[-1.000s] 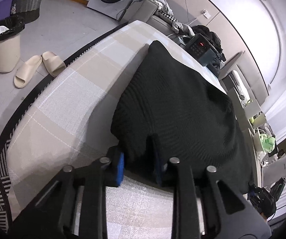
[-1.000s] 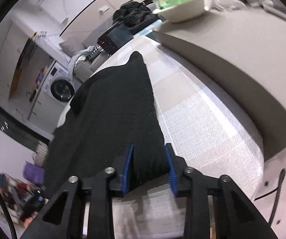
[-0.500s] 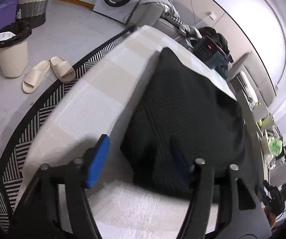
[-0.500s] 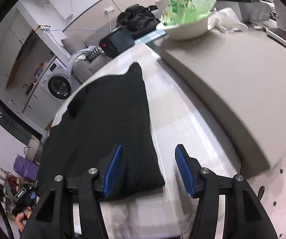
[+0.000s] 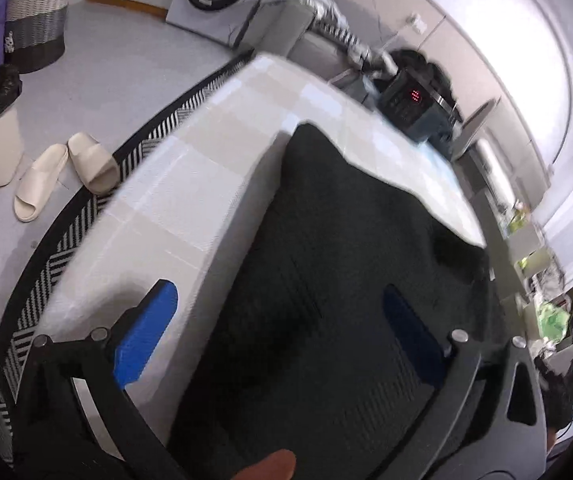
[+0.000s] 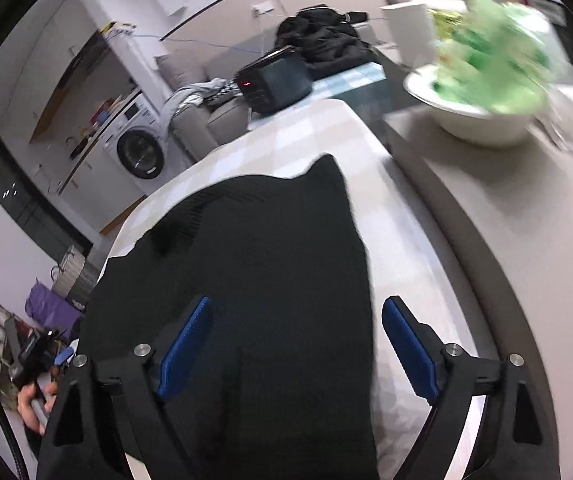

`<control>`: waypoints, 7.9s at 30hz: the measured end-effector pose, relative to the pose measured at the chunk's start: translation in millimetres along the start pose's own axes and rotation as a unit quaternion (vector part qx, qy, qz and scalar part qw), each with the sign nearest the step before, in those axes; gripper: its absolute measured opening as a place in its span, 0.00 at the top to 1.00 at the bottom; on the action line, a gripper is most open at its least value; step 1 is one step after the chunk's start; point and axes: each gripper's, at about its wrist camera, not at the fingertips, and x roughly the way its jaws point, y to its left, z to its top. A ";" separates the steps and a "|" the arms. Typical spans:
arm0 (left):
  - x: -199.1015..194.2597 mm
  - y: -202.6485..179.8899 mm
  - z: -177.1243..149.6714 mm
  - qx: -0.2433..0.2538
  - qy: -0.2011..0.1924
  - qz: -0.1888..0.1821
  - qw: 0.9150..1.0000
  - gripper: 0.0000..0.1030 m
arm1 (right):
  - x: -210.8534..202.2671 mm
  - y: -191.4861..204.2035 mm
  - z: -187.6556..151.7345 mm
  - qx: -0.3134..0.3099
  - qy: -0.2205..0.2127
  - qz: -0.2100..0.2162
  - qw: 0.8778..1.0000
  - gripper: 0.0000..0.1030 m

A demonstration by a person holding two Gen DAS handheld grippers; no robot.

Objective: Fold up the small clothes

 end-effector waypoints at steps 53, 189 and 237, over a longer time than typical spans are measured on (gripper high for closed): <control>121.1 -54.1 124.8 0.104 0.000 -0.036 0.994 0.95 | 129.2 4.0 114.0 -0.067 0.022 -0.061 0.996 0.95; -51.2 -83.2 -181.4 0.298 0.022 -0.009 0.954 0.01 | -39.9 -7.4 -112.1 0.006 0.020 -0.036 0.999 0.82; -62.9 56.4 -89.8 0.005 0.020 -0.205 0.979 0.55 | -9.5 -7.2 -112.4 -0.014 0.047 -0.058 0.997 0.58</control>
